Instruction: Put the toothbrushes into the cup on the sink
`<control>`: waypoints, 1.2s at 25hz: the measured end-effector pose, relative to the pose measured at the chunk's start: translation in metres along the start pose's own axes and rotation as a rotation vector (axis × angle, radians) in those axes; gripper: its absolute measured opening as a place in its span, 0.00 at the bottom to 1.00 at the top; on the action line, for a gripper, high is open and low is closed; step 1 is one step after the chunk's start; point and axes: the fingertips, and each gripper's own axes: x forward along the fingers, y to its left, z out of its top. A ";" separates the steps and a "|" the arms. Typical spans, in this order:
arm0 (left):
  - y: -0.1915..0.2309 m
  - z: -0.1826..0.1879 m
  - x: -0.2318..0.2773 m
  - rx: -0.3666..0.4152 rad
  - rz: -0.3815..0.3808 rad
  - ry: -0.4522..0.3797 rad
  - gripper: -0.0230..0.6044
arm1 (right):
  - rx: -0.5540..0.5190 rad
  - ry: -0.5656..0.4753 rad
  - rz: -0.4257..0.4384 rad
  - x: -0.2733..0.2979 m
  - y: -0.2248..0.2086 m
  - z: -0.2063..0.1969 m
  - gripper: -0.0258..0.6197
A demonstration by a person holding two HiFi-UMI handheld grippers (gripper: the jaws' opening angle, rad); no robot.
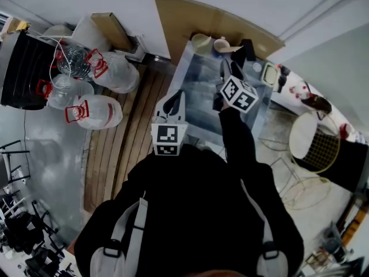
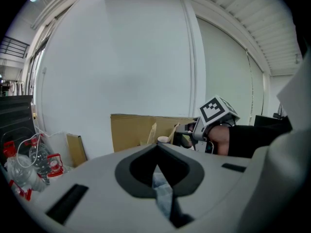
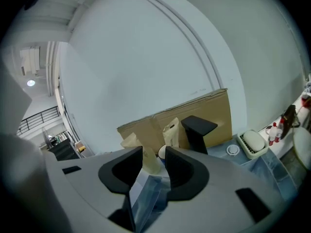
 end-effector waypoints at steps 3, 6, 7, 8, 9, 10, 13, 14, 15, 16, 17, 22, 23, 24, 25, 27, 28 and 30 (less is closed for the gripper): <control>-0.007 0.003 -0.004 0.010 -0.006 -0.004 0.04 | -0.012 -0.018 0.029 -0.017 0.003 0.004 0.24; -0.015 0.005 -0.008 0.021 -0.011 -0.013 0.04 | -0.017 -0.035 0.068 -0.037 0.007 0.008 0.24; -0.018 0.005 -0.009 0.026 -0.012 -0.017 0.04 | -0.018 -0.040 0.079 -0.044 0.007 0.009 0.24; -0.020 0.006 -0.009 0.031 -0.014 -0.020 0.04 | -0.022 -0.046 0.092 -0.051 0.007 0.009 0.24; -0.022 0.007 -0.010 0.036 -0.015 -0.023 0.04 | -0.031 -0.053 0.108 -0.058 0.009 0.010 0.24; -0.024 0.007 -0.011 0.039 -0.016 -0.027 0.04 | -0.044 -0.060 0.122 -0.065 0.011 0.011 0.24; -0.029 0.008 -0.016 0.043 -0.020 -0.038 0.04 | -0.107 -0.079 0.137 -0.088 0.017 0.012 0.23; -0.032 0.009 -0.017 0.043 -0.021 -0.043 0.04 | -0.129 -0.085 0.140 -0.096 0.019 0.012 0.22; -0.034 0.010 -0.019 0.043 -0.023 -0.047 0.04 | -0.151 -0.092 0.143 -0.102 0.020 0.013 0.21; -0.036 0.011 -0.019 0.042 -0.025 -0.052 0.04 | -0.173 -0.100 0.145 -0.109 0.021 0.013 0.19; -0.038 0.012 -0.020 0.041 -0.028 -0.057 0.04 | -0.194 -0.109 0.149 -0.115 0.023 0.014 0.18; -0.048 0.015 -0.023 0.040 -0.043 -0.080 0.04 | -0.279 -0.157 0.175 -0.142 0.030 0.017 0.11; -0.050 0.015 -0.024 0.041 -0.043 -0.083 0.04 | -0.284 -0.161 0.182 -0.147 0.030 0.017 0.10; -0.051 0.016 -0.025 0.043 -0.042 -0.086 0.04 | -0.287 -0.165 0.189 -0.151 0.030 0.016 0.09; -0.052 0.016 -0.027 0.045 -0.041 -0.090 0.04 | -0.290 -0.172 0.195 -0.156 0.030 0.016 0.08; -0.052 0.018 -0.030 0.050 -0.037 -0.098 0.04 | -0.300 -0.184 0.196 -0.163 0.030 0.016 0.06; -0.051 0.018 -0.031 0.050 -0.035 -0.101 0.04 | -0.304 -0.189 0.189 -0.166 0.029 0.015 0.05; -0.051 0.018 -0.032 0.051 -0.033 -0.105 0.04 | -0.303 -0.192 0.168 -0.171 0.025 0.014 0.04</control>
